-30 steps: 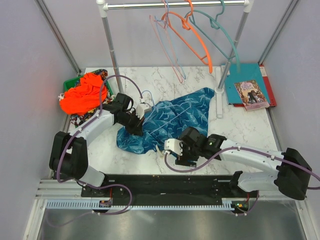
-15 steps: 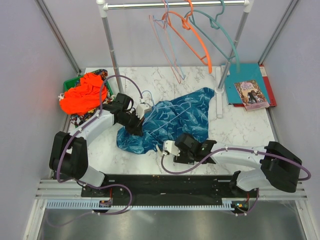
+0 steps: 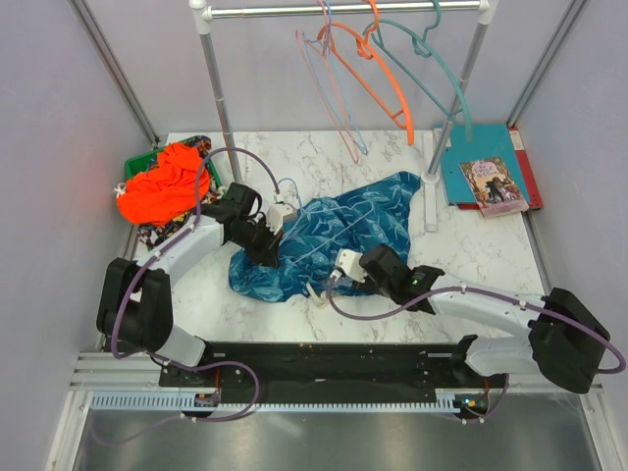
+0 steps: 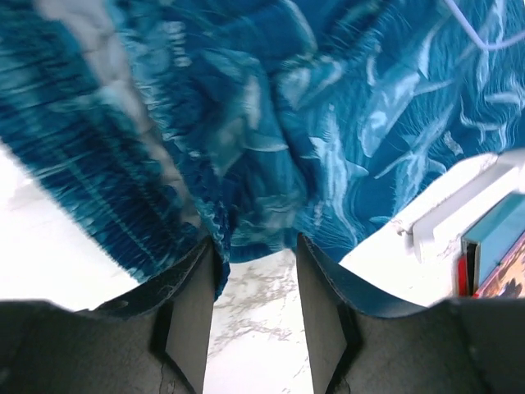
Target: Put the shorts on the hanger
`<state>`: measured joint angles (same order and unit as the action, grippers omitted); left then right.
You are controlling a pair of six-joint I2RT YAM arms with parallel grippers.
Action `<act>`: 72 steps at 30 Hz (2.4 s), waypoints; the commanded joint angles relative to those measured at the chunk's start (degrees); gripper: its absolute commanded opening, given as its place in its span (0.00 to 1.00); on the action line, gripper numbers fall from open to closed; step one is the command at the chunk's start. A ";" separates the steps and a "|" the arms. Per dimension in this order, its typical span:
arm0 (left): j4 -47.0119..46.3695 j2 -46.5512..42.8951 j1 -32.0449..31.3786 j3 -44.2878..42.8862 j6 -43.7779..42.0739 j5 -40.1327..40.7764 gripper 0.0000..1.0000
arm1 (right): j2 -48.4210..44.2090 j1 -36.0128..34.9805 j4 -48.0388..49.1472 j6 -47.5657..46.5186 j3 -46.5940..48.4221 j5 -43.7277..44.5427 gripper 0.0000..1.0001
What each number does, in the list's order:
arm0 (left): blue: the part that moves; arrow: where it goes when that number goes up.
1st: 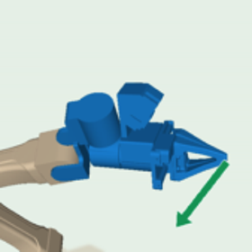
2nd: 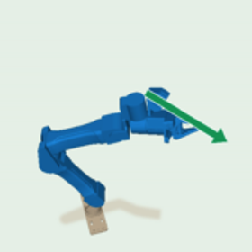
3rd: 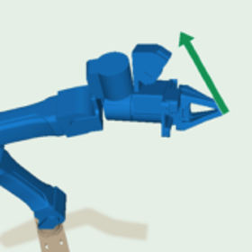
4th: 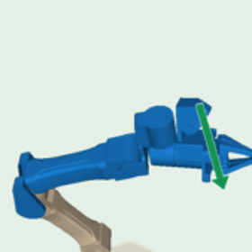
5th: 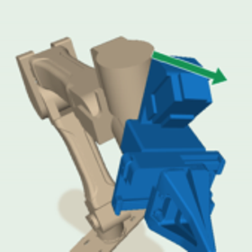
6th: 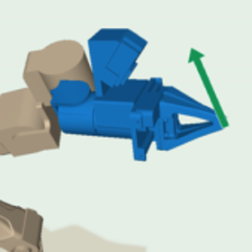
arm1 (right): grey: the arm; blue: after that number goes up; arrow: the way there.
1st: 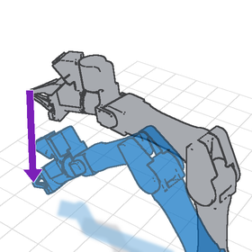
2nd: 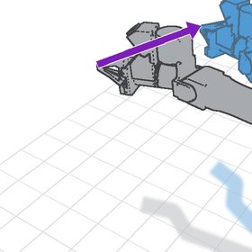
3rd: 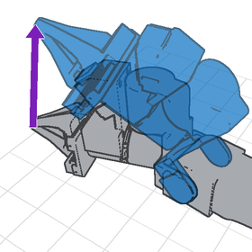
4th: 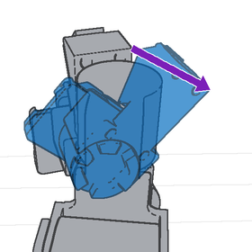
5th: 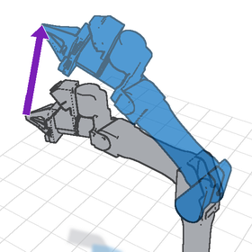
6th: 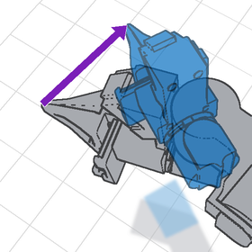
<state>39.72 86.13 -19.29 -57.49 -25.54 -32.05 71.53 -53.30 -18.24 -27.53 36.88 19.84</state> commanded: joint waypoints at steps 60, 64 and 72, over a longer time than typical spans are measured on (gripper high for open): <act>7.83 -20.48 -7.51 6.35 -31.86 25.73 0.02 | 5.99 45.65 -20.60 -1.47 23.67 -37.15 0.00; 7.47 -17.41 -10.76 3.10 -26.67 25.55 0.02 | 4.68 44.07 -24.55 -3.31 25.60 -41.00 0.00; 7.12 -16.08 -13.23 -0.43 -23.33 20.72 0.02 | 1.43 41.26 -28.87 -7.27 29.82 -44.18 0.66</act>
<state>43.75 70.46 -32.86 -55.77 -52.51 -13.37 75.68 -12.49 -44.10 -30.44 62.24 -25.39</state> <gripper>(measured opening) 0.085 0.598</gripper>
